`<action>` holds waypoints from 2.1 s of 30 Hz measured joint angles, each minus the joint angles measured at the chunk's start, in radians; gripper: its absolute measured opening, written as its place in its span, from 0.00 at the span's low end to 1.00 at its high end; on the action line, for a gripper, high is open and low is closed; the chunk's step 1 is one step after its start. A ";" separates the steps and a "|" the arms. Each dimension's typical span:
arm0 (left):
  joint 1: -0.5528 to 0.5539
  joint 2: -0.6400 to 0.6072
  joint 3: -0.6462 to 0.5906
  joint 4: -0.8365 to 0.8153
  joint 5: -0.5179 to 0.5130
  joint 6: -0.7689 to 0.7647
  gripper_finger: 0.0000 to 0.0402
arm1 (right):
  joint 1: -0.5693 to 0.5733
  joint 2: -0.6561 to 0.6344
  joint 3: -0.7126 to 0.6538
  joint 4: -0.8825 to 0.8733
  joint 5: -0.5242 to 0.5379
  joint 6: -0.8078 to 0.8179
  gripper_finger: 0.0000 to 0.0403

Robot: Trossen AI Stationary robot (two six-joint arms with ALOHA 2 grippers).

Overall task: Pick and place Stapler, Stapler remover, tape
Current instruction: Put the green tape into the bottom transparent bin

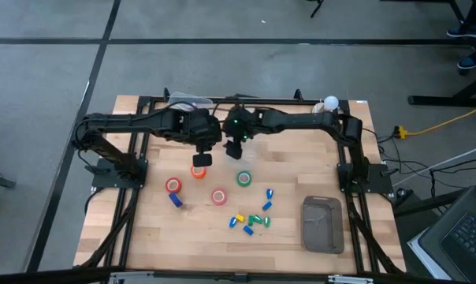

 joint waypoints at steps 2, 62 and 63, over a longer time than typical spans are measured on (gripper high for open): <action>0.000 -0.015 0.000 0.001 -0.031 0.013 0.21 | 0.000 -0.014 0.041 -0.041 -0.009 0.000 0.56; 0.132 -0.058 -0.039 0.498 0.069 -0.347 0.21 | 0.443 -1.695 -1.562 0.763 0.081 0.420 0.56; 0.128 -0.058 -0.039 0.498 0.068 -0.358 0.21 | 0.443 -1.707 -1.575 0.771 0.081 0.420 0.56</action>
